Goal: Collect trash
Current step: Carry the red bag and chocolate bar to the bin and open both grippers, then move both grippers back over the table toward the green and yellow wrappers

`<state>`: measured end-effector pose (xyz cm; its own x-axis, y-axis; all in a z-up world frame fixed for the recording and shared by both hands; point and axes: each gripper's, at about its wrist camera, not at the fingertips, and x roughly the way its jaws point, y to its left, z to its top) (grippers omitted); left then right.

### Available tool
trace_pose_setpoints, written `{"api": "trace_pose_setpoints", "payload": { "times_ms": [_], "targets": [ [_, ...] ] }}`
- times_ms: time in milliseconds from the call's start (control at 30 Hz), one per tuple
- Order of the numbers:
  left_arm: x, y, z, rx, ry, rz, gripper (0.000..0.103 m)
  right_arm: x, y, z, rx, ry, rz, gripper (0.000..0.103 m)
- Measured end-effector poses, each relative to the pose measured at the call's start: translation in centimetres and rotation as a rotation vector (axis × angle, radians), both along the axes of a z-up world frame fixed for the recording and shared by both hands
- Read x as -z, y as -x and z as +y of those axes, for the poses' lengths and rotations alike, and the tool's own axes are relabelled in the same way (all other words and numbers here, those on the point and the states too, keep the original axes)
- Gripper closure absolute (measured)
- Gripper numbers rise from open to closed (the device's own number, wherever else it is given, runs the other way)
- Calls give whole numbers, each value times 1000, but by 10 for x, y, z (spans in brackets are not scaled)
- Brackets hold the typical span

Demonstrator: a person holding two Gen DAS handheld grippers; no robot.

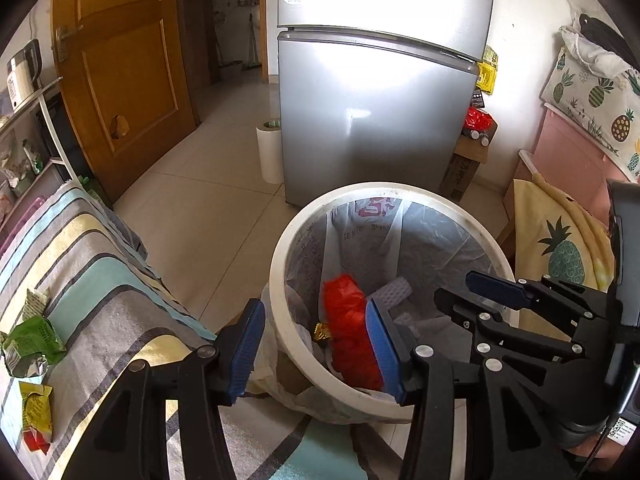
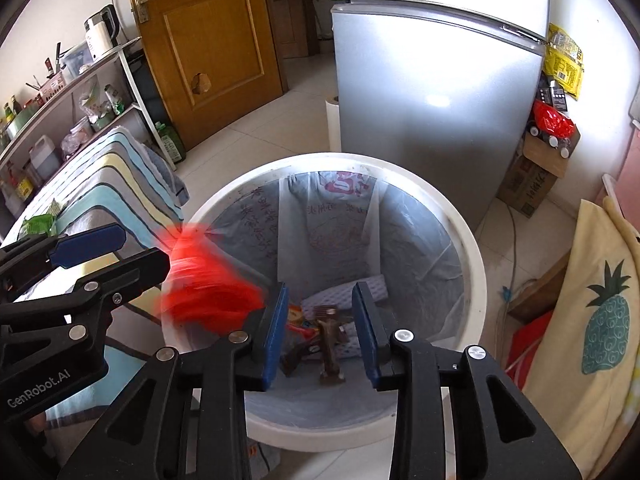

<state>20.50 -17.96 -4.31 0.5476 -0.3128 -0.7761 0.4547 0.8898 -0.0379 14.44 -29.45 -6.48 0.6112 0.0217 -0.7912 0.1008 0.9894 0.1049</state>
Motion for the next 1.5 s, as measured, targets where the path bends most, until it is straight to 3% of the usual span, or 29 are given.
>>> {"api": "trace_pose_setpoints", "payload": {
  "times_ms": [800, 1500],
  "targets": [
    [-36, 24, 75, -146, 75, -71, 51, -34, 13, 43, -55, 6, -103, 69],
    [-41, 48, 219, -443, 83, -112, 50, -51, -1, 131, -239, -14, -152, 60]
  ]
}}
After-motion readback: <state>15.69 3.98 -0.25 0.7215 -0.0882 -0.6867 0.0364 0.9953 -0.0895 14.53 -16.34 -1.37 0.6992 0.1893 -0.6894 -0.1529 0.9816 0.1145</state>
